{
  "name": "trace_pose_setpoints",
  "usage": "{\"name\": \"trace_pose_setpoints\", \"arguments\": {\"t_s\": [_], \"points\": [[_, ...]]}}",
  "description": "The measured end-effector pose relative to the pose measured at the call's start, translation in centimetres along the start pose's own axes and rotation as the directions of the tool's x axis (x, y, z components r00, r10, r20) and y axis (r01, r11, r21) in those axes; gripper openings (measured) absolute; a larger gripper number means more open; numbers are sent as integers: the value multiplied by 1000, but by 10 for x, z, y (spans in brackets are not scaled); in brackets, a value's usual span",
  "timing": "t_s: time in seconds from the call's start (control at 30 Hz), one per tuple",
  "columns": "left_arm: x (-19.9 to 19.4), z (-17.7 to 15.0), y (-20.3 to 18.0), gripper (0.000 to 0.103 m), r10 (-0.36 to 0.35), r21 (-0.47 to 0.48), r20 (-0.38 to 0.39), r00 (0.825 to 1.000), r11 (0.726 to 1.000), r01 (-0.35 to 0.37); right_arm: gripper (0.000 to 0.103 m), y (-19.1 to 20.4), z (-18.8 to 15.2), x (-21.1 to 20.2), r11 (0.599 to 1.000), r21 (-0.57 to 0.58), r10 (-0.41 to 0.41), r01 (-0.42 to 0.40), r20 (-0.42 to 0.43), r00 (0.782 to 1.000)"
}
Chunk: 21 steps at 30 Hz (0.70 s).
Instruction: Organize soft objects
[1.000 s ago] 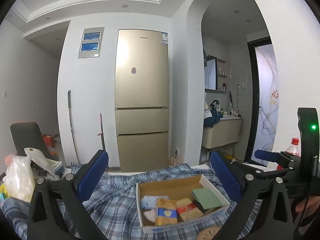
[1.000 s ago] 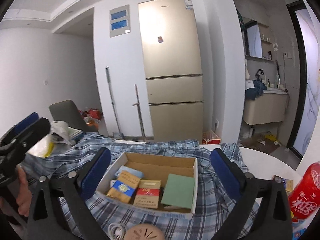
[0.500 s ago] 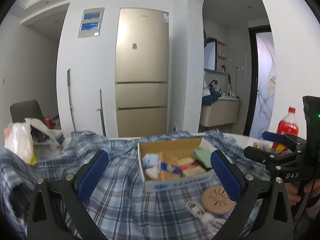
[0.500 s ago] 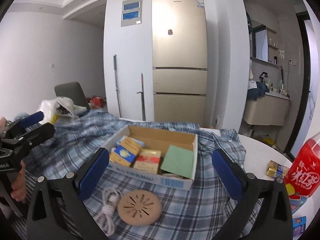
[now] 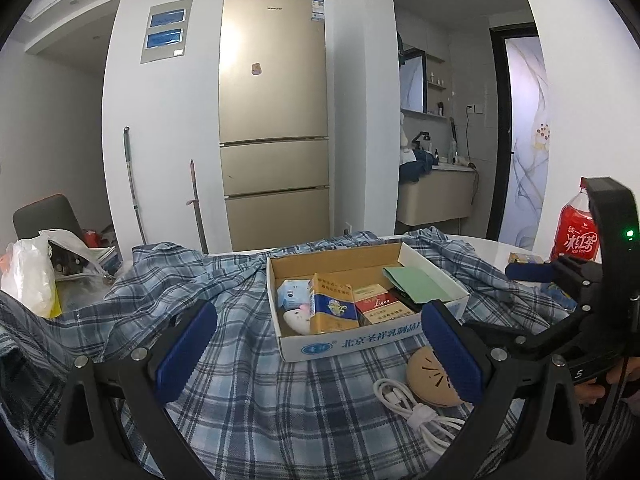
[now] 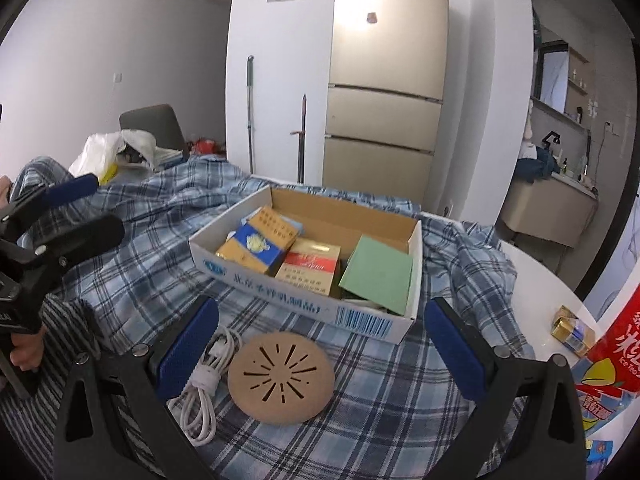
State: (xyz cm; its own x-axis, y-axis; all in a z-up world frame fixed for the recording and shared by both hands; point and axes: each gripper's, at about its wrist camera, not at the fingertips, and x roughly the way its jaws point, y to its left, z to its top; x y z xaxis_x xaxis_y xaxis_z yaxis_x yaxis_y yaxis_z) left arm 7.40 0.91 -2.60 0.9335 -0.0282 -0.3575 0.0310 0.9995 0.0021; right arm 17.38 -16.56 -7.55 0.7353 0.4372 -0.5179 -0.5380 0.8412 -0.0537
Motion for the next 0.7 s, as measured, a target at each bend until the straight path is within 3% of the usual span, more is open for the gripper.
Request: {"name": "trace_pose_setpoints", "arguments": {"t_s": [0.17, 0.23, 0.3, 0.47, 0.6, 0.7], "points": [[0, -1, -1, 103, -12, 2, -13, 1000, 1000, 12, 101, -4, -2, 10, 1000, 10, 30, -29, -81, 996], [5, -1, -4, 103, -66, 23, -67, 996, 997, 68, 95, -6, -4, 13, 998, 3, 58, -58, -140, 988], [12, -5, -11, 103, -120, 56, -137, 983, 990, 129, 95, -7, -6, 16, 998, -6, 67, -69, -172, 983], [31, -15, -23, 103, -137, 86, -259, 956, 983, 164, 95, -5, -12, 33, 995, -5, 95, -100, -264, 960], [52, -26, -21, 103, -100, 59, -363, 927, 990, 130, 94, -10, -16, 46, 993, 28, 117, -114, -332, 936], [59, -30, -18, 103, -101, 40, -398, 912, 991, 127, 94, -6, -19, 49, 992, 14, 124, -127, -346, 930]]}}
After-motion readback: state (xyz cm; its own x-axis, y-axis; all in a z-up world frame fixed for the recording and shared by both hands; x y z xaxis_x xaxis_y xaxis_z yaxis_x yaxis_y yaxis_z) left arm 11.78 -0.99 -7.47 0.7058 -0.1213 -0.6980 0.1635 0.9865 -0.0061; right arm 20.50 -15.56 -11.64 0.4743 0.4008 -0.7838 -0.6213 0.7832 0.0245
